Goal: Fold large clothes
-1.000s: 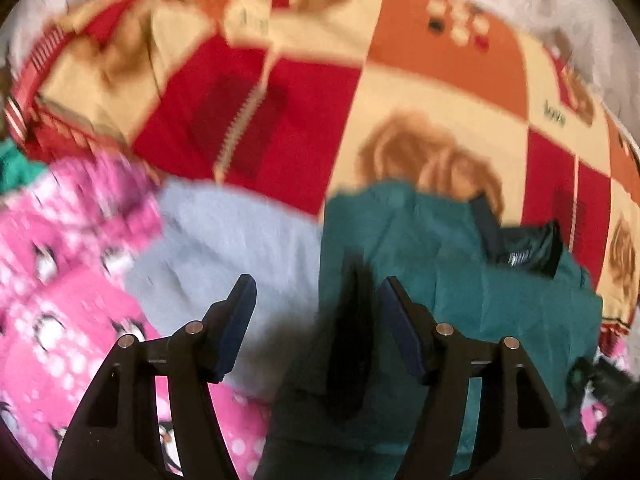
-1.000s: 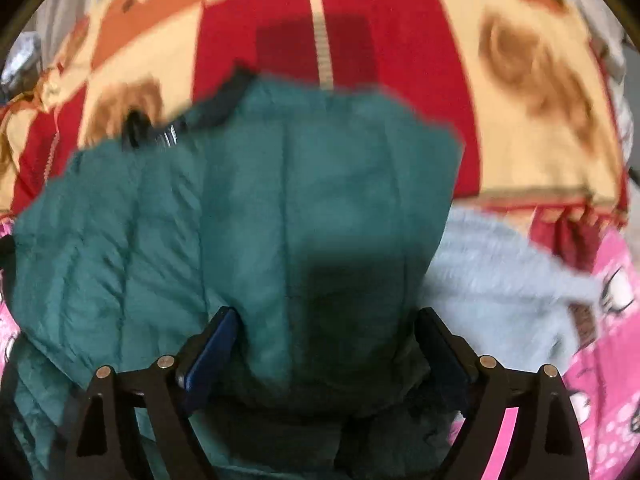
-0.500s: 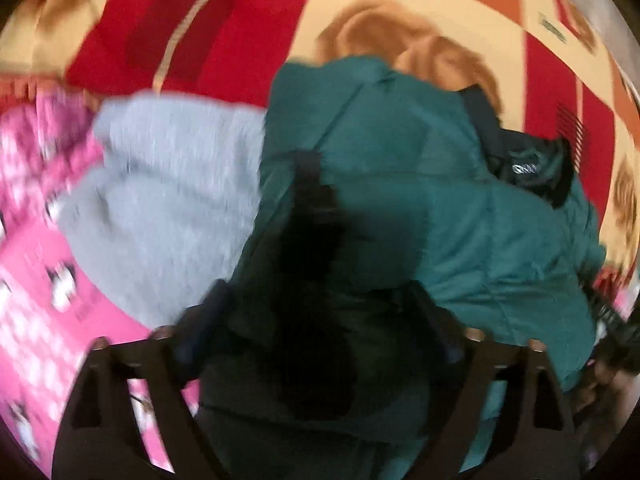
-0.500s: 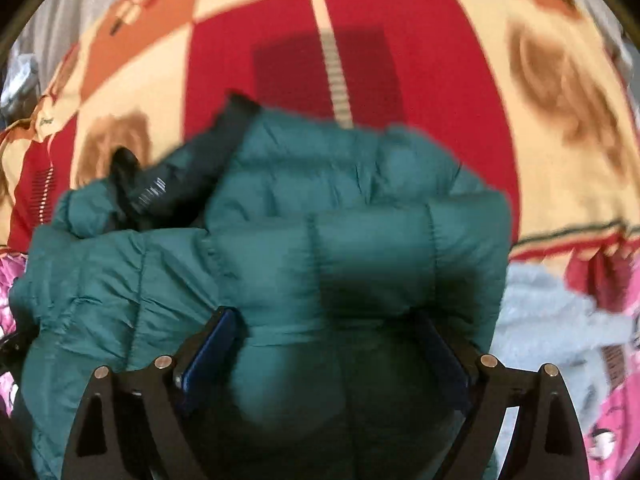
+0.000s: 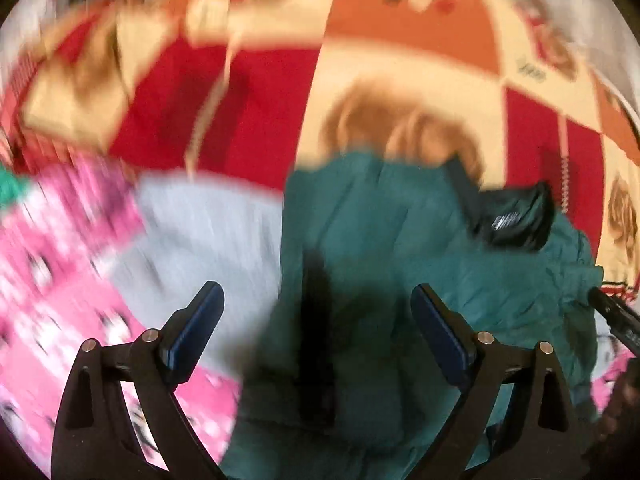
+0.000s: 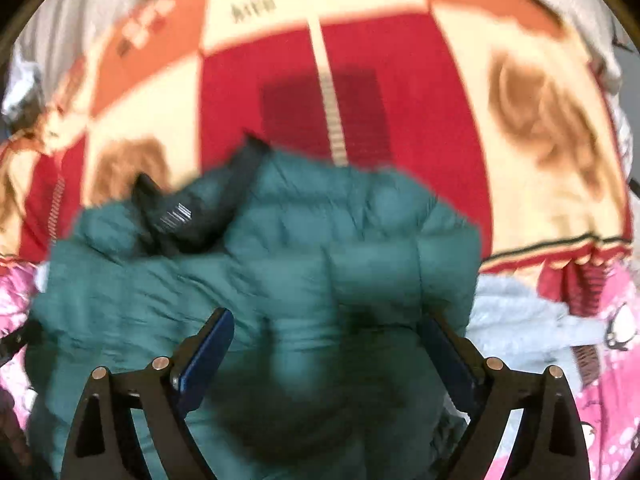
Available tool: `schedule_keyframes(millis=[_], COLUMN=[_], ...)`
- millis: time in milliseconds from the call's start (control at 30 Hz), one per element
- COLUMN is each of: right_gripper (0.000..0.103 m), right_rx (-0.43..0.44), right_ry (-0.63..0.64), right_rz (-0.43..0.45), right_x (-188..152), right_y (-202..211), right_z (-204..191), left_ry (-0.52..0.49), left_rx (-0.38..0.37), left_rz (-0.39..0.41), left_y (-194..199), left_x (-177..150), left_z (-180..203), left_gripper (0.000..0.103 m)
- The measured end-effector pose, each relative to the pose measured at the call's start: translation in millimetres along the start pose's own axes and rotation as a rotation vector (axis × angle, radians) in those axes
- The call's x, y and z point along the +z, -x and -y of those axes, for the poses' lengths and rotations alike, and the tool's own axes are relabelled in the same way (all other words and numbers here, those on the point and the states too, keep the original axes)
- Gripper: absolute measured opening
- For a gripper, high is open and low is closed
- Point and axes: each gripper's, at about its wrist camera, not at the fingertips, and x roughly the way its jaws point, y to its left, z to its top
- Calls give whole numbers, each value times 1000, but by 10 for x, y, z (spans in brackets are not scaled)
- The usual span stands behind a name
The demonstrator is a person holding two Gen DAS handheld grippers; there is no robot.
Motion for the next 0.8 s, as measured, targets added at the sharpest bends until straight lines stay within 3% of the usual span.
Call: schedule_keyframes(millis=[67,133,233,300,367,800], right_gripper=[93,93,93,101,102,103], right_rx=[35,69,45,61,93,76], right_ry=[-5,21,83,64,23,44], right_rz=[7,-35,-105,-219,-262,-256], right_x=[-84,-205,-447,-573,-600,-573], right_y=[131,122,28,-201,-310,-396], right_z=[-109,-218,-242,-211,-160,-250], left_ry=[-42,-79,-121,-93,-56,-37], left_rx=[-45,-93,-68,-77,-90,-101], left_rz=[36,-25,-228,-326,-335,-362], left_y=[108,8,-384,-584,-596,-697], left_x=[-8,-104,-397,-534,-523,-484], left_z=[130,198,314,260,202,139], left_gripper=[95,95,95,96,97,102])
